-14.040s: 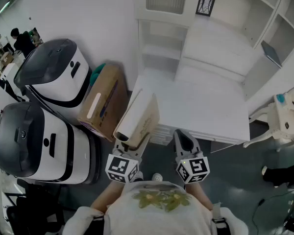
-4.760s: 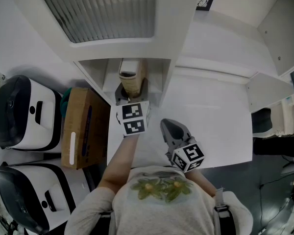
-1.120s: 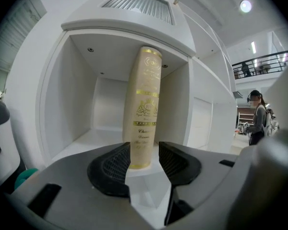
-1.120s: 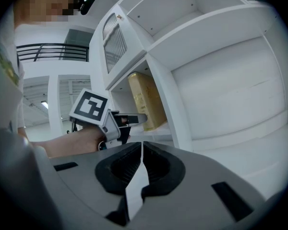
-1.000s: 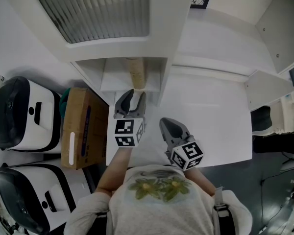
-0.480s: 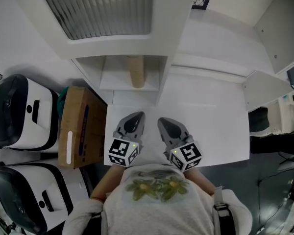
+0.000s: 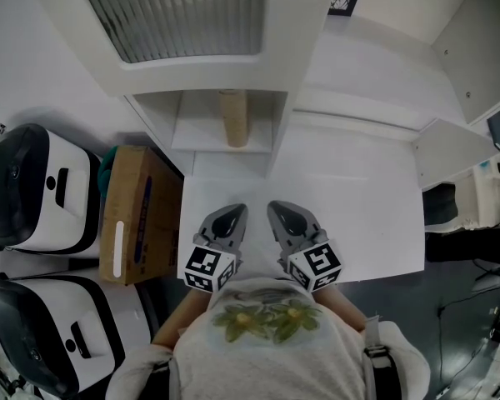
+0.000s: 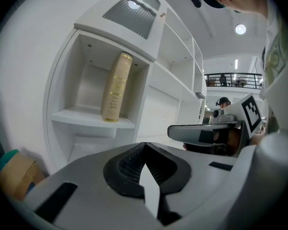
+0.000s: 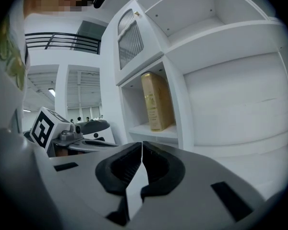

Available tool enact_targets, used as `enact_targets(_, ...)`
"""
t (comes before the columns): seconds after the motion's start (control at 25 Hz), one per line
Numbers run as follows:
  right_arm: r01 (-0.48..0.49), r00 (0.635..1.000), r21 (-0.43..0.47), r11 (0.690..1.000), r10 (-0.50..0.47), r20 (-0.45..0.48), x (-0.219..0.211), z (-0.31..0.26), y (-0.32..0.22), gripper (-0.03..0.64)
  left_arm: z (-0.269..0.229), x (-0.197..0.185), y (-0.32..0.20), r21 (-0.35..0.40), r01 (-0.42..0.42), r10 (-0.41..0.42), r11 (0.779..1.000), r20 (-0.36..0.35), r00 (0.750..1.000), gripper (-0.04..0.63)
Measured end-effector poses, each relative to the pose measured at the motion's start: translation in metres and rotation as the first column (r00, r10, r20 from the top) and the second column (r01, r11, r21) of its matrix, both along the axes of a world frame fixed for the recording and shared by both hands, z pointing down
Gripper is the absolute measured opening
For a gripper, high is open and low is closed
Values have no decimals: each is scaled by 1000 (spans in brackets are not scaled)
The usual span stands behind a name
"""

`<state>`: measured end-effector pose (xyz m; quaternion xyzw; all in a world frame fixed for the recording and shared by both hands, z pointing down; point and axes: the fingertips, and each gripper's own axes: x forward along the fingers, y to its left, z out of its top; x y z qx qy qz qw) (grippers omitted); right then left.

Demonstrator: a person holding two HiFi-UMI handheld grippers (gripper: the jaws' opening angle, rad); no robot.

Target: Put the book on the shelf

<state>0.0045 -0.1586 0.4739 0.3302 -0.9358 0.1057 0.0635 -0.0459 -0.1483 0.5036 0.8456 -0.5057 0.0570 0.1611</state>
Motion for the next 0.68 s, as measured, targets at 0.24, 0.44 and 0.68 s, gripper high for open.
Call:
enact_targets(0.24, 8, 1000, 1, 1000, -8, -10, -2, 0, 5, 35, -2, 7, 5, -8, -20, 20, 1000, -16, 1000, 28)
enact_targets(0.44, 14, 1000, -27, 1000, -15, -16, -1, 9, 10, 35, -2, 11, 9, -11, -25, 25, 1000, -15, 1000, 28)
enact_targets(0.68, 42, 999, -58, 997, -43, -7, -7, 12, 18, 35, -4, 9, 14, -9, -12, 12, 1000, -11, 1000, 28)
